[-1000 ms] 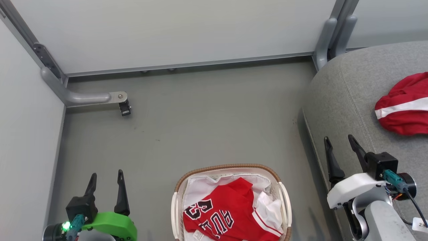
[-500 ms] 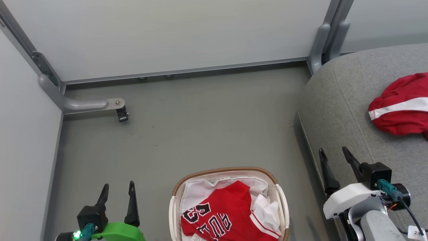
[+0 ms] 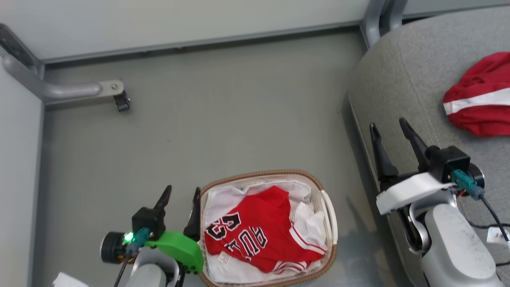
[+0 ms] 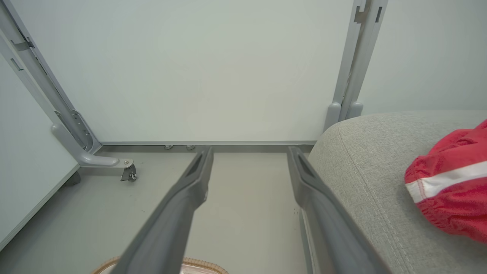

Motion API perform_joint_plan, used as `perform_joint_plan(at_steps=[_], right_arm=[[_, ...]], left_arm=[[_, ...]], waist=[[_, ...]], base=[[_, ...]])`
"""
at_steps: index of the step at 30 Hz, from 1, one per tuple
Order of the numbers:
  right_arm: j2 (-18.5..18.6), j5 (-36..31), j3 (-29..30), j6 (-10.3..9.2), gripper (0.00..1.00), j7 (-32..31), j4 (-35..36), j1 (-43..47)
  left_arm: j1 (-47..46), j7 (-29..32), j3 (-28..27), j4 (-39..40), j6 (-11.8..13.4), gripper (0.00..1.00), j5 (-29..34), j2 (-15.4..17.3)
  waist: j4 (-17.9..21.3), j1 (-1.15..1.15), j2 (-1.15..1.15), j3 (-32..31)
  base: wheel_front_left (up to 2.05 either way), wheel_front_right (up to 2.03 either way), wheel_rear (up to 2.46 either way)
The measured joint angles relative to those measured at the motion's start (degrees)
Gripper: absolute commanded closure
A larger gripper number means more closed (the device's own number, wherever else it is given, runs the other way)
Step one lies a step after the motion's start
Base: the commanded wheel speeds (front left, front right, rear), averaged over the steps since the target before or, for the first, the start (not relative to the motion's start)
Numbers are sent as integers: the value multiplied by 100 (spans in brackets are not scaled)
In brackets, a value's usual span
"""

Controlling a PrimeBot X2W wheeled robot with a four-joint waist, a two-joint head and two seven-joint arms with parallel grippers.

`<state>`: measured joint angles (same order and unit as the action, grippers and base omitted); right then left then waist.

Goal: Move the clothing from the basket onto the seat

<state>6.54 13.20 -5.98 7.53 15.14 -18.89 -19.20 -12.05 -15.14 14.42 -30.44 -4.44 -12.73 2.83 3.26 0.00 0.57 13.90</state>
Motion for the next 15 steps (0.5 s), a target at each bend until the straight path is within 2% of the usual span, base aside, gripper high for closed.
perform_joint_plan(at_steps=[10, 15], right_arm=[[54, 90, -290, 0, 0, 0, 389, -606], [12, 103, -366, 0, 0, 0, 534, -799]], left_arm=[[-1181, 1, 1166, -1098, -245, 0, -38, -13], [-1699, 1, 1796, -1613, -269, 0, -120, -14]], waist=[[345, 0, 0, 949], [524, 0, 0, 1408]], base=[[0, 0, 0], [0, 0, 0]])
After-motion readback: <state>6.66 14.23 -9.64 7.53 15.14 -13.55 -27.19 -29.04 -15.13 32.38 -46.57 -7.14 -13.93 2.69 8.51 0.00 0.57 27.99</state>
